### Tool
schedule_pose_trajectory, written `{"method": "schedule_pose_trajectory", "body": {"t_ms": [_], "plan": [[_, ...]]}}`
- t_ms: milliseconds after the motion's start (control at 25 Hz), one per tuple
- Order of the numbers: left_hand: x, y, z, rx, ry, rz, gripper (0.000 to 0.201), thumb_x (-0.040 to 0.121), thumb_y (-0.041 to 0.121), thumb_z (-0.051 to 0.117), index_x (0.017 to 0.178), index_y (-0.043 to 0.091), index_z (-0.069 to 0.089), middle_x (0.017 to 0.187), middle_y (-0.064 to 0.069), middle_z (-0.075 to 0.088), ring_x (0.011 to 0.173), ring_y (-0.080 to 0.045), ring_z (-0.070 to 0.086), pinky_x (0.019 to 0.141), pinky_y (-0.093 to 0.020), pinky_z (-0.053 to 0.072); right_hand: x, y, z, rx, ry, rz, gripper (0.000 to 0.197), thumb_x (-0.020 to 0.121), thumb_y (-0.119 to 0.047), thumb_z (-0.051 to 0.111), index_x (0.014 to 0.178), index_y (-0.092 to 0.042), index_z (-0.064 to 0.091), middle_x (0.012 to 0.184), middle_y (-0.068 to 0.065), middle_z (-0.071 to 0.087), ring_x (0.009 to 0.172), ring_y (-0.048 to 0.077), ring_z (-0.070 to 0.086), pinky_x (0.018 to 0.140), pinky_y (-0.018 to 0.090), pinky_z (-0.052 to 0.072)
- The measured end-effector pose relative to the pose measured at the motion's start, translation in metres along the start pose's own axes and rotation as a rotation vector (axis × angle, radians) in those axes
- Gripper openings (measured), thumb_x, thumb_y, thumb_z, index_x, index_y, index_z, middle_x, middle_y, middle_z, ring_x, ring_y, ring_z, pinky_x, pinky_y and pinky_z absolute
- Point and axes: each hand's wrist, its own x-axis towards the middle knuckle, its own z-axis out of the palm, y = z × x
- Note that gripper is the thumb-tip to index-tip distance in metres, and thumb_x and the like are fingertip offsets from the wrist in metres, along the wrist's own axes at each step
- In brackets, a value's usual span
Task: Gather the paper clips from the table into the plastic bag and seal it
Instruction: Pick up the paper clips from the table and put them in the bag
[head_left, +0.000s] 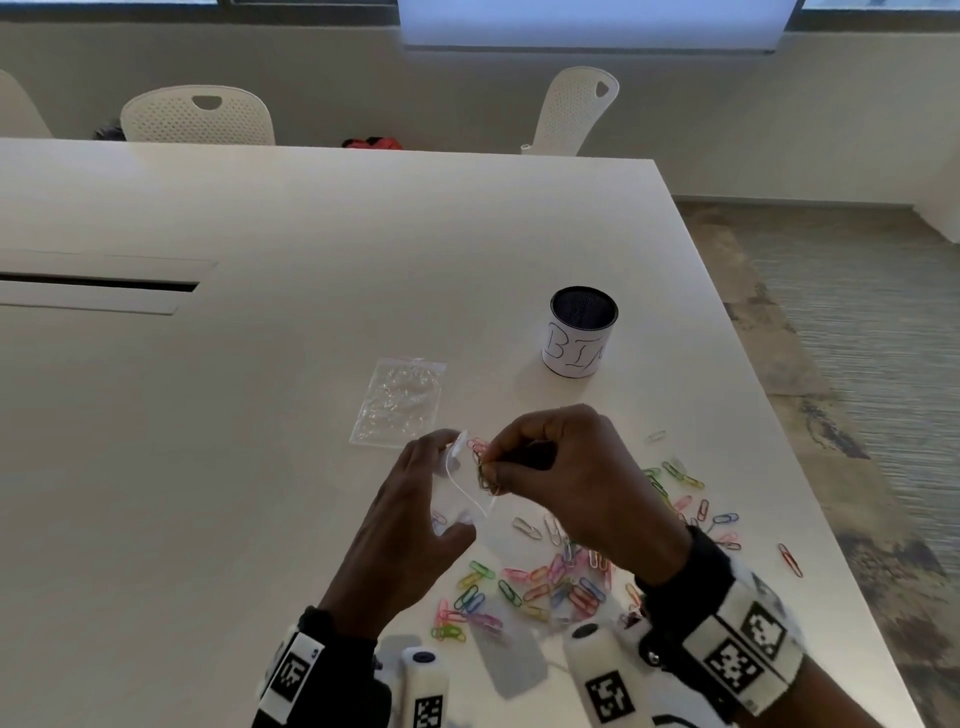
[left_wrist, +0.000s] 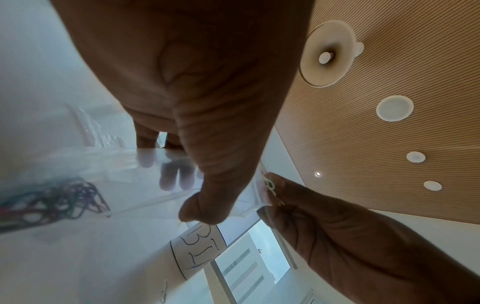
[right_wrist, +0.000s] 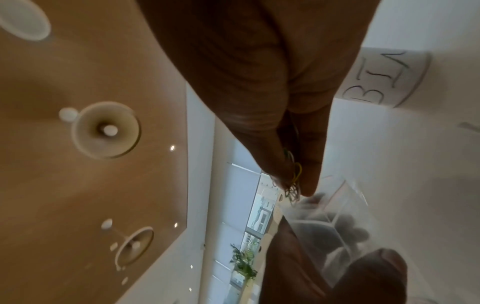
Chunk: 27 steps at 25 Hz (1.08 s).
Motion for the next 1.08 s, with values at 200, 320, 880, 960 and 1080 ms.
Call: {"method": "schedule_pose_trajectory", "body": {"t_ms": [200,320,880,960,1080], "plan": [[-0.003,-0.002,0.000,-0.013,-0.011,-0.023,0.078,0.082,0.019,0.081,0.146,0.029,0.037,0.134,0.009,0.052,0.111,-0.010,0.056,0.081,-0.008,0.046,0.004,-0.004,0.019,-0.258,0.043,-0.080,0.016,0.086,-0.015,0.082,0.098,-0.018,0.074,0.090,-0.005,0.078,0.075,-0.001,0.072,0.068,0.009,0.057],[-0.004,-0.006,0.001,-0.007,-0.002,-0.006,0.079,0.080,0.017,0.080,0.143,0.033,0.035,0.129,0.011,0.052,0.110,-0.011,0.057,0.081,-0.011,0.049,0.004,-0.007,0.018,-0.251,0.017,-0.081,0.022,0.088,-0.014,0.080,0.108,-0.017,0.073,0.103,-0.001,0.080,0.088,0.002,0.076,0.080,0.014,0.061],[-0.007,-0.007,-0.012,-0.065,-0.001,-0.009,0.076,0.080,0.015,0.080,0.142,0.035,0.041,0.123,0.014,0.054,0.108,-0.011,0.058,0.079,-0.015,0.050,0.043,0.095,-0.029,-0.592,-0.005,0.006,0.020,0.098,-0.009,0.064,0.114,-0.011,0.077,0.116,0.005,0.075,0.096,0.012,0.068,0.085,0.020,0.055],[-0.006,-0.006,-0.011,-0.062,-0.011,-0.006,0.075,0.081,0.015,0.080,0.142,0.034,0.041,0.124,0.013,0.054,0.109,-0.012,0.058,0.081,-0.018,0.051,0.044,0.102,-0.024,-0.667,-0.062,-0.042,0.025,0.101,-0.009,0.057,0.120,-0.011,0.074,0.124,0.001,0.070,0.107,0.013,0.064,0.096,0.026,0.053],[-0.005,-0.006,-0.011,-0.055,-0.019,-0.004,0.076,0.081,0.015,0.080,0.143,0.034,0.040,0.124,0.013,0.054,0.109,-0.012,0.058,0.082,-0.020,0.053,0.040,0.101,-0.023,-0.679,-0.118,-0.069,0.028,0.104,-0.008,0.051,0.119,-0.013,0.074,0.123,-0.002,0.067,0.108,0.010,0.061,0.095,0.019,0.048]]}}
